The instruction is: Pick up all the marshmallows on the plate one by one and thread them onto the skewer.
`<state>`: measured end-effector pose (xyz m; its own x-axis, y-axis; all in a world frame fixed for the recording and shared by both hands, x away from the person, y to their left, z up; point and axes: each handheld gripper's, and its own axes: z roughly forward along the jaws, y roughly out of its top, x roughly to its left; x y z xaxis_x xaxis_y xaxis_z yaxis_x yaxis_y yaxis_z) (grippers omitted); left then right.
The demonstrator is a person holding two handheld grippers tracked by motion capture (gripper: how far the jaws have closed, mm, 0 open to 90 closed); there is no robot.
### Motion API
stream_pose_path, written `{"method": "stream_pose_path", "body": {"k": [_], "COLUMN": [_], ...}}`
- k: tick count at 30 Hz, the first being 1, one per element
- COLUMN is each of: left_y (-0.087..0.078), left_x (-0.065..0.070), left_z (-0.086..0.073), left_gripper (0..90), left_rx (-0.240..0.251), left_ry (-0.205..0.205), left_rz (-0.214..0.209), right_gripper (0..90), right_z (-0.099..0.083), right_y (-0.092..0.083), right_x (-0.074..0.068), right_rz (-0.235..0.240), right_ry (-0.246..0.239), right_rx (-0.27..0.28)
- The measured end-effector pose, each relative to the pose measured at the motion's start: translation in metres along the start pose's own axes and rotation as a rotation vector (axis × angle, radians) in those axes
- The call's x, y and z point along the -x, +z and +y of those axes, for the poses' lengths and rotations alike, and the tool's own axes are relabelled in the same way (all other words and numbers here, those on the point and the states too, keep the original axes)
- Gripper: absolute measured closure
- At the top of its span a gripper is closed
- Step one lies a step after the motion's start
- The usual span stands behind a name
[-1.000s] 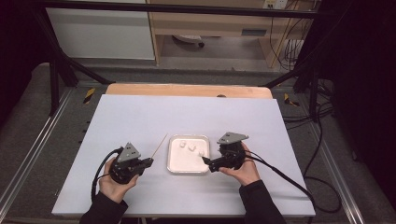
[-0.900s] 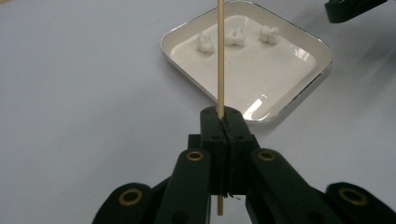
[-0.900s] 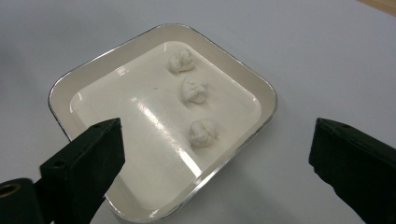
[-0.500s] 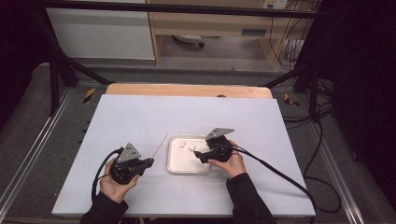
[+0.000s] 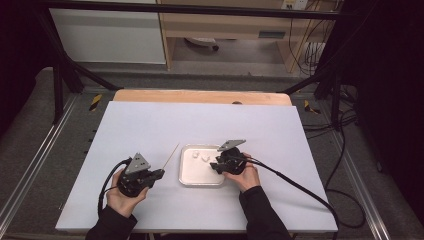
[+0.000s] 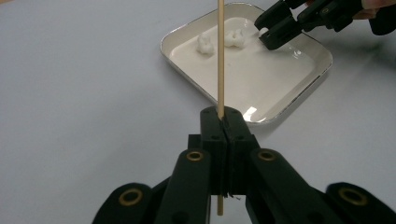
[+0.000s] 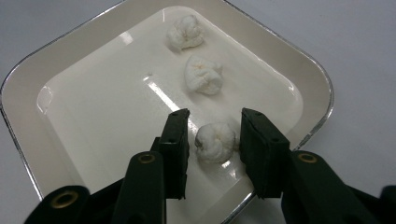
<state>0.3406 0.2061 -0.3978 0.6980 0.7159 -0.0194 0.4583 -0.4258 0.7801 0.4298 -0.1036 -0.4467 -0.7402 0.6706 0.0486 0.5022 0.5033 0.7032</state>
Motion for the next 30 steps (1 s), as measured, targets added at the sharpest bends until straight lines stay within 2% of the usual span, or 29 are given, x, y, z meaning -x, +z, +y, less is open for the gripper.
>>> {"method": "stream_pose_path", "body": {"k": [7,10,13,22,26,30], "left_y": [0.001,0.001,0.002,0.007,0.012,0.017], "left_x": [0.002,0.004,0.007,0.023,0.034,0.045], "left_z": [0.0,0.001,0.001,0.006,0.009,0.014], "left_gripper": [88.6,88.6,88.6,88.6,88.6,88.6], "left_rx": [0.007,0.011,0.016,0.03,0.037,0.045], "left_ry": [0.002,0.006,0.008,0.034,0.058,0.079], "left_rz": [-0.002,-0.005,-0.013,-0.051,-0.068,-0.09], "right_gripper": [73.7,74.9,75.2,75.8,76.2,76.6], "right_z": [-0.001,0.001,0.006,0.02,0.023,0.024], "right_y": [-0.002,-0.008,-0.023,-0.09,-0.11,-0.12], "right_x": [-0.002,-0.003,-0.006,-0.014,-0.015,-0.015], "right_rz": [-0.004,0.015,0.036,0.132,0.167,0.203], "right_ry": [0.0,0.0,0.002,0.039,0.072,0.103], "right_rx": [0.0,0.023,0.082,0.306,0.366,0.413]}}
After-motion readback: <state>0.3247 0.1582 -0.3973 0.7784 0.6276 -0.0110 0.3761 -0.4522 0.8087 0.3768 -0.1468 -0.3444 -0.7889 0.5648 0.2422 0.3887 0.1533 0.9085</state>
